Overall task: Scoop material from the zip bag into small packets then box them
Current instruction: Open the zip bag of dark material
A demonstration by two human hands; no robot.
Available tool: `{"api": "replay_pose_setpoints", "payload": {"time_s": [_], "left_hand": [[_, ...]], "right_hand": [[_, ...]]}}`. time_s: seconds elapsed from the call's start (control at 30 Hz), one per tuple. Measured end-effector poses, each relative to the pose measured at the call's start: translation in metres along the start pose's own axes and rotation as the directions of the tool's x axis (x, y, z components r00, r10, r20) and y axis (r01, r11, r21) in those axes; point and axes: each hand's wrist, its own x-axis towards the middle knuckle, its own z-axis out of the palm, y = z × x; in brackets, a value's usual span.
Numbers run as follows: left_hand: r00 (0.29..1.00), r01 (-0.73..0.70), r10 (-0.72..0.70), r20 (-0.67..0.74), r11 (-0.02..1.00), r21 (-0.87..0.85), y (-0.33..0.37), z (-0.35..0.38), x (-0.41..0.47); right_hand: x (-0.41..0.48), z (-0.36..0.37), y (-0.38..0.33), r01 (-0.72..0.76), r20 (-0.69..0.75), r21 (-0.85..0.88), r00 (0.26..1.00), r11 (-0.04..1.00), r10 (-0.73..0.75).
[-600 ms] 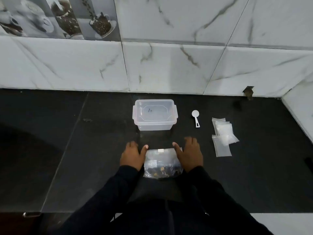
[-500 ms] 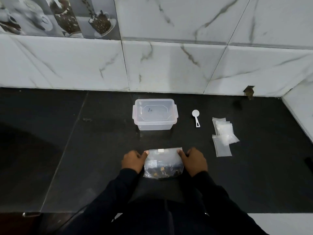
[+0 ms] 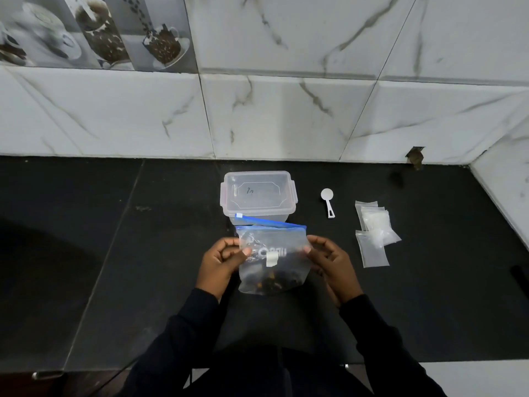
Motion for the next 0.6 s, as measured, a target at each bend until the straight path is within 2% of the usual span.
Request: {"api": "replay_pose_setpoints", "payload": {"time_s": [0.1, 0.37, 0.43, 0.6], "left_hand": [[0.996, -0.089, 0.089, 0.009, 0.995, 0.037, 0.013, 0.001, -0.004], [0.968, -0.247, 0.251, 0.025, 0.921, 0.302, 0.032, -0.001, -0.004], [0.969, -0.245, 0.245, 0.037, 0.925, 0.292, 0.035, -0.002, -0.004], [0.976, -0.216, 0.215, 0.020, 0.968, 0.131, 0.039, -0.004, -0.008]], "right_hand": [[-0.004, 0.005, -0.014, 0.071, 0.004, 0.038, 0.997, 0.997, -0.071], [-0.008, 0.010, -0.039, 0.257, 0.060, -0.223, 0.966, 0.940, -0.250], [-0.010, 0.010, -0.043, 0.285, 0.079, -0.276, 0.958, 0.918, -0.274], [-0.009, 0.008, -0.043, 0.324, 0.092, -0.303, 0.946, 0.896, -0.311]]}}
